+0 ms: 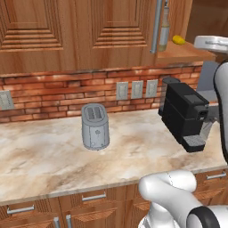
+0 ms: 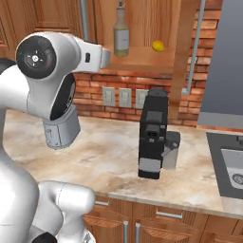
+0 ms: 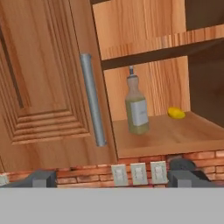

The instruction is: The dining table condiment station is running low on oil/vinegar bottle. Refill the condiment station by opening the cabinet and taking the oil/vinegar bottle from the cabinet and placing it on the dining table.

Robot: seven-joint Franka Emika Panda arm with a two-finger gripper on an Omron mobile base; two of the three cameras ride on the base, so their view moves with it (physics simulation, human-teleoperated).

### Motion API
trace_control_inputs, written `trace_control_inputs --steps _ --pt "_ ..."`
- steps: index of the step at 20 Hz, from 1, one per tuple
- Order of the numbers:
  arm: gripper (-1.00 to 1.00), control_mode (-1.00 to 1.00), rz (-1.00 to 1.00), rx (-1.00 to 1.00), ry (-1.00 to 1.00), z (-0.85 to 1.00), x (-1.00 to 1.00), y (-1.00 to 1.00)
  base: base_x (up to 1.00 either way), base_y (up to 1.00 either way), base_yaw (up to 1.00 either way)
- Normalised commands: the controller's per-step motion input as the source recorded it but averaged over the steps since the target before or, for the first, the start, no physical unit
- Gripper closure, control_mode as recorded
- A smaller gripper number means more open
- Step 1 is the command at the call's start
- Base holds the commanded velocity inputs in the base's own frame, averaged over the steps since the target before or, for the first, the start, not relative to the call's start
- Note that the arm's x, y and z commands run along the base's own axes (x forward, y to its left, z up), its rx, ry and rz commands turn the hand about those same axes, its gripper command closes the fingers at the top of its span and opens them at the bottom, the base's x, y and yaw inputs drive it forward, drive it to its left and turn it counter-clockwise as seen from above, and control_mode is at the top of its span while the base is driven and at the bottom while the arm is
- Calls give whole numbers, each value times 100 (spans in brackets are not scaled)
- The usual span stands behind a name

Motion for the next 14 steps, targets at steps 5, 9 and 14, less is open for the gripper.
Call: trace_control_inputs --steps 5,9,14 --pt "-100 -100 -4 -2 7 28 49 0 0 0 0" --pt "-100 -100 -3 -2 15 14 48 0 0 0 0" --pt "-100 -100 0 0 4 1 28 -13 0 0 0"
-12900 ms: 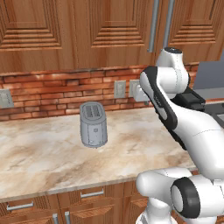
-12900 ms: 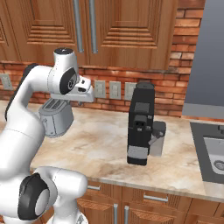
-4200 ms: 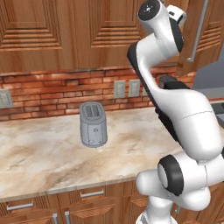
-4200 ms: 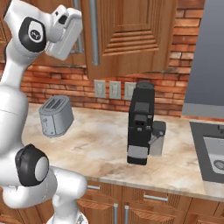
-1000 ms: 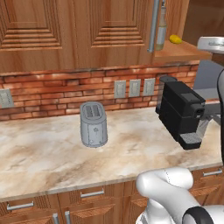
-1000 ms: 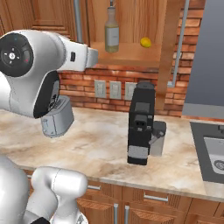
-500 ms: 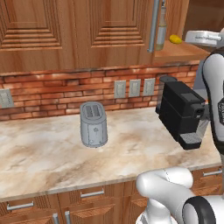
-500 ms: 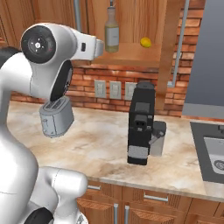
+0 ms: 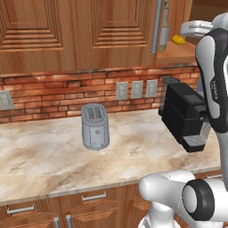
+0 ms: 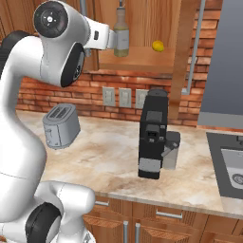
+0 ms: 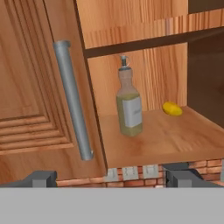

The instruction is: The dining table condiment station is running low on oil/vinegar bottle. Refill the condiment station by opening the cabinet and taking the oil/vinegar bottle from the cabinet and placing it on the dining table.

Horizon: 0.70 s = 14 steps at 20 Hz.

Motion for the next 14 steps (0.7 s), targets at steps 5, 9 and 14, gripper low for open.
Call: trace_control_inputs --steps 5,9,14 --pt "-100 -100 0 0 0 0 9 -24 0 0 0" --pt "-100 -100 1 0 0 0 21 -7 0 0 0" --pt "-100 -100 4 0 -4 0 25 -3 0 0 0"
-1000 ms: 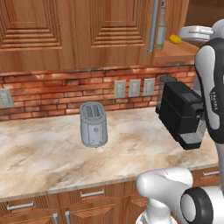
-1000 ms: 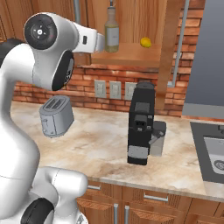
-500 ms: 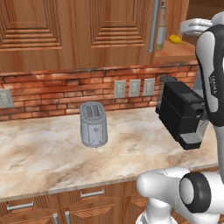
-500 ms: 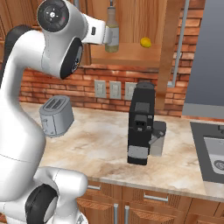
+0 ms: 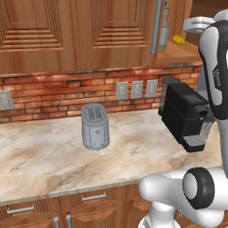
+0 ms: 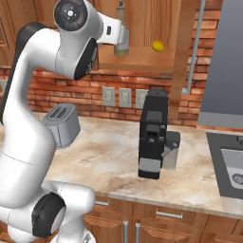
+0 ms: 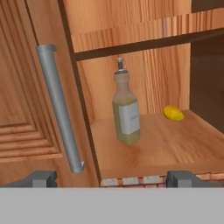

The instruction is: The dining table condiment station is running low on oil/vinegar bottle. Refill the condiment station by opening the cabinet and taking the oil/vinegar bottle from the cabinet and placing it on the dining table.

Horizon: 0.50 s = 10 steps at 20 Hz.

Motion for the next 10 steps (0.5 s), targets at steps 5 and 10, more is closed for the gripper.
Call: trace_control_inputs --steps 5,10 --pt "-100 -100 7 0 -6 0 16 -9 0 0 0" --pt "-100 -100 9 0 -4 0 14 -5 0 0 0"
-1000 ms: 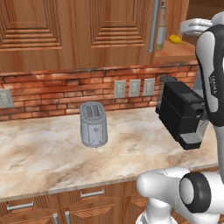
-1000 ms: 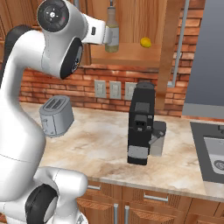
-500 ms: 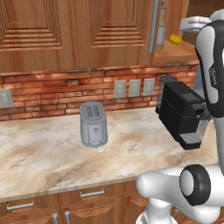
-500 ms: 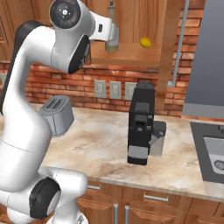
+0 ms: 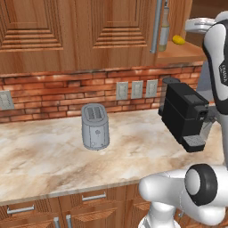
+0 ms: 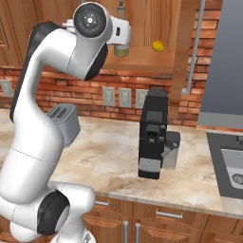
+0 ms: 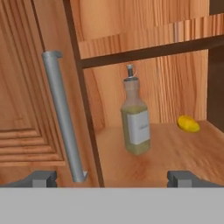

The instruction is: The dining table condiment station is running low on oil/vinegar bottle. Refill the condiment station by opening the cabinet and taking the oil/vinegar bottle from the cabinet and placing it on the dining table.

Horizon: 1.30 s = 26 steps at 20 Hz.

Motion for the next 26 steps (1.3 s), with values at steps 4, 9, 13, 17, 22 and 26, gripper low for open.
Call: trace_control_inputs --steps 4,9,13,17,22,26 --pt "-100 -100 9 0 0 0 18 -2 0 0 0" --pt "-100 -100 10 0 0 0 19 -1 0 0 0" --pt "-100 -100 8 0 -1 0 18 -4 0 0 0" --pt "-100 -100 5 0 -3 -1 25 -1 0 0 0" --pt "-100 -100 5 0 0 0 32 -3 0 0 0" --pt "-100 -100 4 0 0 0 29 -8 0 0 0"
